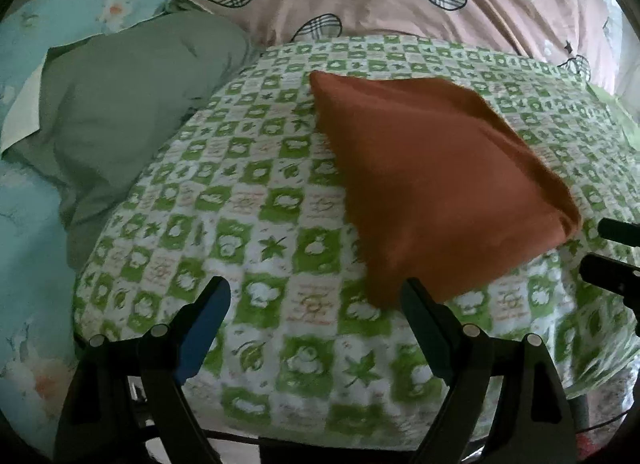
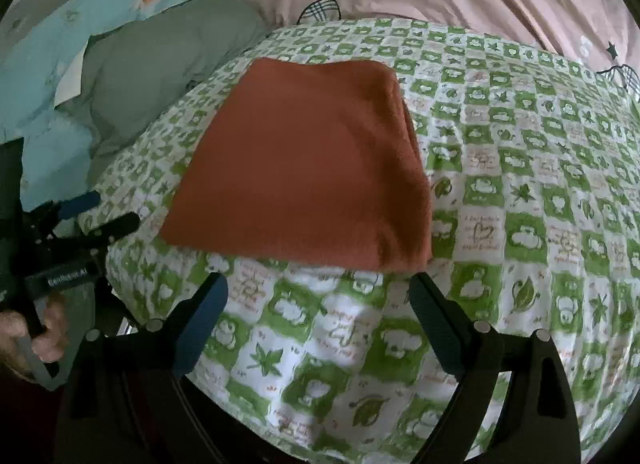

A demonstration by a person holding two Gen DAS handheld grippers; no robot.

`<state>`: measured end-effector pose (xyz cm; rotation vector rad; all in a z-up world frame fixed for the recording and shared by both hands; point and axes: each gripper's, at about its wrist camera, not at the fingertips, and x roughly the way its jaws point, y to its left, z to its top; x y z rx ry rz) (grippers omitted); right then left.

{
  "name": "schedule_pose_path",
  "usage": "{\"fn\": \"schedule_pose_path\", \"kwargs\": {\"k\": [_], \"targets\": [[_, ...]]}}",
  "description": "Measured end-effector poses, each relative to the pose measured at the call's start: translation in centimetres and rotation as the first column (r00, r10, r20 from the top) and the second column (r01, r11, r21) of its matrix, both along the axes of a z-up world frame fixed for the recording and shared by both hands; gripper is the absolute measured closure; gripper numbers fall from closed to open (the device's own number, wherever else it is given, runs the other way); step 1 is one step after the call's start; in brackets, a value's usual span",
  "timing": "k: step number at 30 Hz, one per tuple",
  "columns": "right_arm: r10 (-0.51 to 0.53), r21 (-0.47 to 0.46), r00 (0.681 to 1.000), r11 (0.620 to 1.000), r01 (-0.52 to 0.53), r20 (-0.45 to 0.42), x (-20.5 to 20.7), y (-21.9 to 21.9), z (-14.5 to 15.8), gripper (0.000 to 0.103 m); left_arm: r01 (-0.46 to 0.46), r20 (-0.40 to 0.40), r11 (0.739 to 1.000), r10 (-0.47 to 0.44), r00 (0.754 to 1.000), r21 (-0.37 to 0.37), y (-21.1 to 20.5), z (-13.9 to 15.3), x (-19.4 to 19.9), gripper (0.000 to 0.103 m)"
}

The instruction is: Fold small clothes

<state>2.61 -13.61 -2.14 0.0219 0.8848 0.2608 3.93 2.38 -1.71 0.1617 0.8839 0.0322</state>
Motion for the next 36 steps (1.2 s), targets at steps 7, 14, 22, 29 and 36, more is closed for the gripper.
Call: {"fn": "schedule_pose_path", "kwargs": {"k": [7,14,22,29,36], "targets": [[-0.022,-0.01,1.0,1.0,0.022,-0.009,1.6,-0.6,0.5,0.011,0.0,-0.012,1.0,0.0,1.0,-0.002,-0.5,0.1,1.4,0.016],[-0.04,0.007,0.999,0.999,0.04,-0.018,2.0,-1.0,0.5,0.01,-0.003,-0.012,0.999,0.002,1.0,-0.032,-0.2,0.5,1.5,0.016],[-0.04,-0.003,0.999,0.999,0.04,-0.03,1.6,-0.7,0.1,0.01,-0.004,-0.031,0.998,0.002,1.0,-0.057,0.0,0.2,1.3,0.016],[-0.036,-0.014,0.999,0.999,0.036,-0.041,1.2,-0.4,-0.2,0.01,-0.004,-0.042,0.998,0.001,0.999,-0.065,0.1,0.1,0.7,0.016],[-0.033,-0.031,0.999,0.999,0.032,-0.041,0.9,-0.2,-0.1,0.009,0.004,-0.033,0.996,-0.007,0.999,-0.089,0.3,0.4,0.0,0.016]]}}
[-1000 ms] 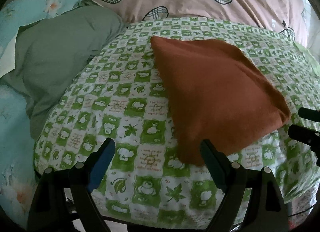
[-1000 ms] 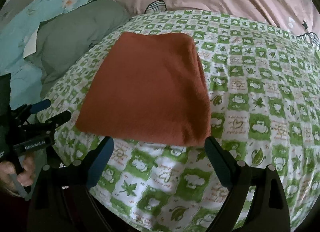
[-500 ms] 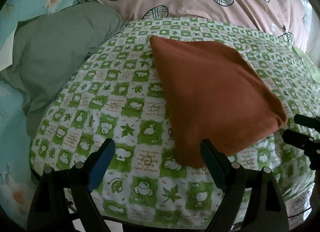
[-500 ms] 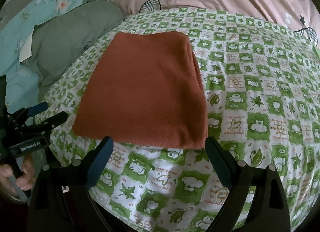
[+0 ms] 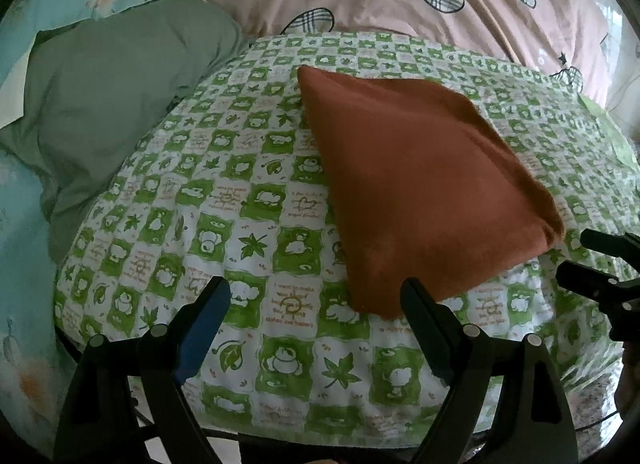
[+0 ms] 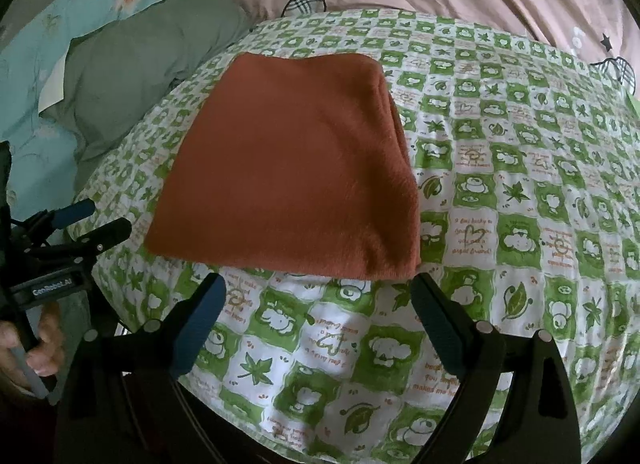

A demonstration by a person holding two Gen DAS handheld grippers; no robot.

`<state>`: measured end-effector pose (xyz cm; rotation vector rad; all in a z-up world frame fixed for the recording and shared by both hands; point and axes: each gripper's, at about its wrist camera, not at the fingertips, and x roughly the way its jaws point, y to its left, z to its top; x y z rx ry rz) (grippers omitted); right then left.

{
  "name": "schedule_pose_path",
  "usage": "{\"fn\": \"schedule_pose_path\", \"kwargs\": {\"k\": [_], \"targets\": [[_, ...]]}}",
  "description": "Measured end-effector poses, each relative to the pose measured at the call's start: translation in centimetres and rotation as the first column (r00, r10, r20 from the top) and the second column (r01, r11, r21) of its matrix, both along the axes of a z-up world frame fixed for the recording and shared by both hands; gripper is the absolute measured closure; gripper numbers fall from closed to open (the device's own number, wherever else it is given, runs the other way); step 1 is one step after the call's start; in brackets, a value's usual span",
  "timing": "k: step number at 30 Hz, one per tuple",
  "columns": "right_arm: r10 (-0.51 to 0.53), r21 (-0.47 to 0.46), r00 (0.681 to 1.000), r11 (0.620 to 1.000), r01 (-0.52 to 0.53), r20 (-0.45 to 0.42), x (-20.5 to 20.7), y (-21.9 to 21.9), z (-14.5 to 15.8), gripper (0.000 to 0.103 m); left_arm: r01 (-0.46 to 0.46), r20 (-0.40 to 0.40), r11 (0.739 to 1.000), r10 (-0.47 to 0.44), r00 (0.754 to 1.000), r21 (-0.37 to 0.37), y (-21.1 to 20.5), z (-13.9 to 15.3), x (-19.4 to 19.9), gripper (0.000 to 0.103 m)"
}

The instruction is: Fold small clothes

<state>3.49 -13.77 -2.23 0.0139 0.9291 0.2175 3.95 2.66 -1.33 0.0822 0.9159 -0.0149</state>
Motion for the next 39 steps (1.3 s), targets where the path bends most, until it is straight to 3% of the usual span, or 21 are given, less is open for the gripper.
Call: {"fn": "schedule_pose_path", "kwargs": {"k": [13,39], "targets": [[0.009,-0.038,0.999,0.999,-0.008,0.036,-0.9,0.6,1.2,0.006,0.021,0.017,1.0,-0.021,1.0,-0.007,-0.3,0.8,-0.9,0.016],[0.009,-0.031,1.0,0.999,-0.008,0.018,-1.0,0.7,0.7,0.006,0.038,0.007,0.999,-0.038,0.999,-0.025,-0.4,0.3,-0.7,0.016]]}}
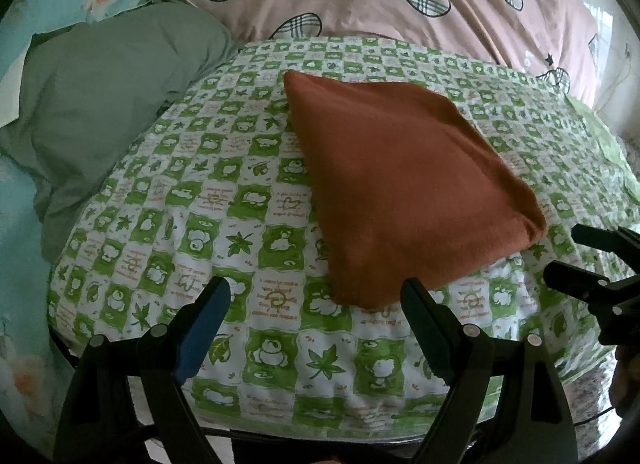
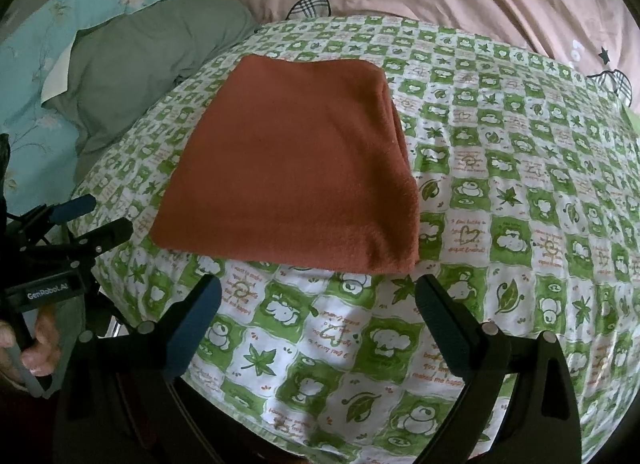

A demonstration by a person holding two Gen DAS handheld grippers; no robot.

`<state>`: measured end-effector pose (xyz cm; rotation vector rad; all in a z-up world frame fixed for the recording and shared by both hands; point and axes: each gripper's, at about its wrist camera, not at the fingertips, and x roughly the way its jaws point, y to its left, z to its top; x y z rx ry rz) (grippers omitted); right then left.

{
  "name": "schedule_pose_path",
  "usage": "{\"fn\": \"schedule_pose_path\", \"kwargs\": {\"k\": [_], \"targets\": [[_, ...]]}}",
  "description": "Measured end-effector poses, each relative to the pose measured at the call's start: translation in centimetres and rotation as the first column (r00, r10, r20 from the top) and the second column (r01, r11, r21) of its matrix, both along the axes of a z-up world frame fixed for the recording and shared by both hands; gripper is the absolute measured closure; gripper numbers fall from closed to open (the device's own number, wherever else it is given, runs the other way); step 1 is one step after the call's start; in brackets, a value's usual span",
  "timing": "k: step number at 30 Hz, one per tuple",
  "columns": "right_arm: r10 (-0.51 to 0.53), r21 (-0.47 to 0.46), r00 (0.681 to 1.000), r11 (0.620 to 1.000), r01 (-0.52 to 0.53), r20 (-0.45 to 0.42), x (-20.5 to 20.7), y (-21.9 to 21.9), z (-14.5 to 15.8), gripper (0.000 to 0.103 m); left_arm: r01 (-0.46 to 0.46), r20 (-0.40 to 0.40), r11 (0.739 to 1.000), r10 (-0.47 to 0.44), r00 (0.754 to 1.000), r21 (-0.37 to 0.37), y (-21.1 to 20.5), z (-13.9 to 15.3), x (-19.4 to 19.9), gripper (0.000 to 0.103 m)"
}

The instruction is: Fold small clothes

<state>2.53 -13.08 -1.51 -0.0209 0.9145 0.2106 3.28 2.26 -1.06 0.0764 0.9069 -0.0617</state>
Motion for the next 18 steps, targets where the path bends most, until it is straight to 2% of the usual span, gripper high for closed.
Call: {"fn": "schedule_pose_path", "kwargs": {"k": [18], "targets": [[-0.003,0.01,1.0,1.0,0.003,-0.001,0.01,-0.13,0.16,0.005,0.007,0.002,1.0,-0.007,1.0,0.001,-0.31,0.17,-0.29,0.016]]}}
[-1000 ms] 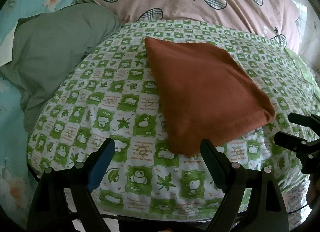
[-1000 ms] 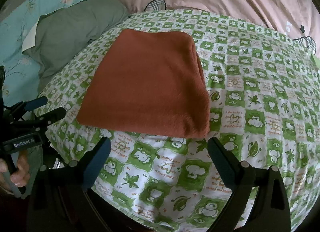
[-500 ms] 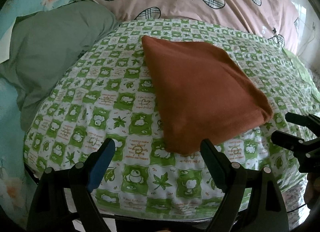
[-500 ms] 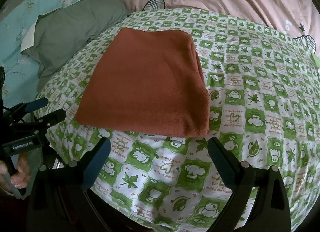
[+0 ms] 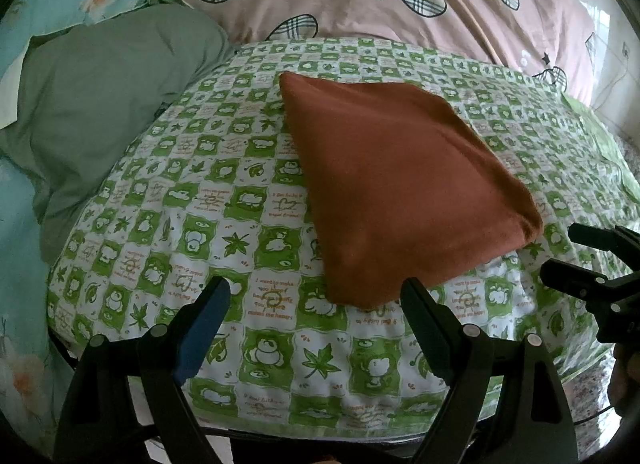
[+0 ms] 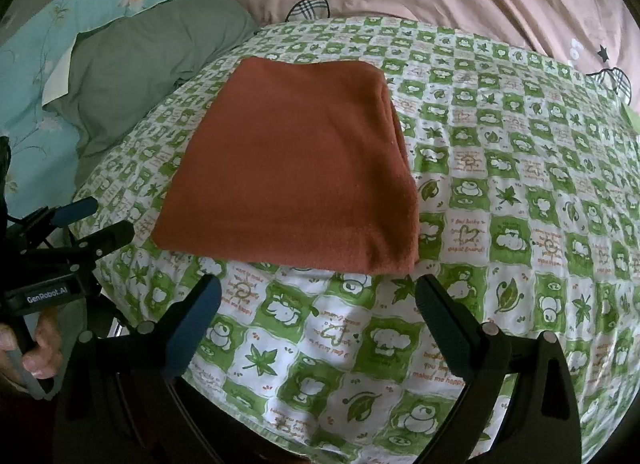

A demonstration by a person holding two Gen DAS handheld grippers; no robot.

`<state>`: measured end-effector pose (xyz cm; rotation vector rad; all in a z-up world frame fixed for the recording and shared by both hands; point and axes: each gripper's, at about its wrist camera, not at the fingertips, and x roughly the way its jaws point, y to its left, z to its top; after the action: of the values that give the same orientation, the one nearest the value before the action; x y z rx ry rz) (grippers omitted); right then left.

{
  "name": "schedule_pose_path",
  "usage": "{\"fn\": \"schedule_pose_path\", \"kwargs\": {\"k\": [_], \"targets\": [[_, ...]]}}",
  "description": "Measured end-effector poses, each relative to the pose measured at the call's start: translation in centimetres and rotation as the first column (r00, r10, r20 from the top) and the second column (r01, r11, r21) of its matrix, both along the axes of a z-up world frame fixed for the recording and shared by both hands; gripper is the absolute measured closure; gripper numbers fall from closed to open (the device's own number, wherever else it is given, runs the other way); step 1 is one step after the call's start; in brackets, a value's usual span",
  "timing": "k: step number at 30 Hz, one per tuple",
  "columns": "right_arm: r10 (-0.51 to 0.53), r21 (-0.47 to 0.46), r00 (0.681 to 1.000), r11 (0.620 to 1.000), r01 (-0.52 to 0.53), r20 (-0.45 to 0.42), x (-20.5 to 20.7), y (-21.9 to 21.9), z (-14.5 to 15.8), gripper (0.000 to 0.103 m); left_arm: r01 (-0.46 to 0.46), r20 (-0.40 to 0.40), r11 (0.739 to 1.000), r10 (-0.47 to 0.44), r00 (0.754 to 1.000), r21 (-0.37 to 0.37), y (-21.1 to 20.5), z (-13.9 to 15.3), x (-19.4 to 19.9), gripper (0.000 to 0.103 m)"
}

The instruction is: Fold small clothes

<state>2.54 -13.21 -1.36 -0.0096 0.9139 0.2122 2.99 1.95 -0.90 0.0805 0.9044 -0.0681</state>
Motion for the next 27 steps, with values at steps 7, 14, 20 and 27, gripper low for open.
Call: {"fn": "schedule_pose_path", "kwargs": {"k": [7,14,20,27], "targets": [[-0.008,0.001,1.0,1.0,0.008,-0.003,-0.12,0.18,-0.18,0.005,0.006,-0.001,1.0,-0.006,1.0,-0.003,-0.04,-0.06,0.08,0.016],[-0.009,0.0,1.0,1.0,0.009,-0.002,-0.11,0.2,-0.17,0.005,0.015,-0.003,1.0,-0.015,1.0,-0.014,0.1,-0.1,0.19,0.016],[-0.01,-0.004,1.0,1.0,0.01,-0.001,-0.1,0.11,-0.15,0.005,0.025,-0.001,0.999,-0.025,1.0,-0.031,0.27,-0.04,0.23,0.016],[-0.008,-0.015,1.0,1.0,0.008,0.002,0.03,0.41,0.12,0.005,0.034,0.003,0.998,-0.033,0.999,-0.051,0.56,0.1,0.16,0.016]]}}
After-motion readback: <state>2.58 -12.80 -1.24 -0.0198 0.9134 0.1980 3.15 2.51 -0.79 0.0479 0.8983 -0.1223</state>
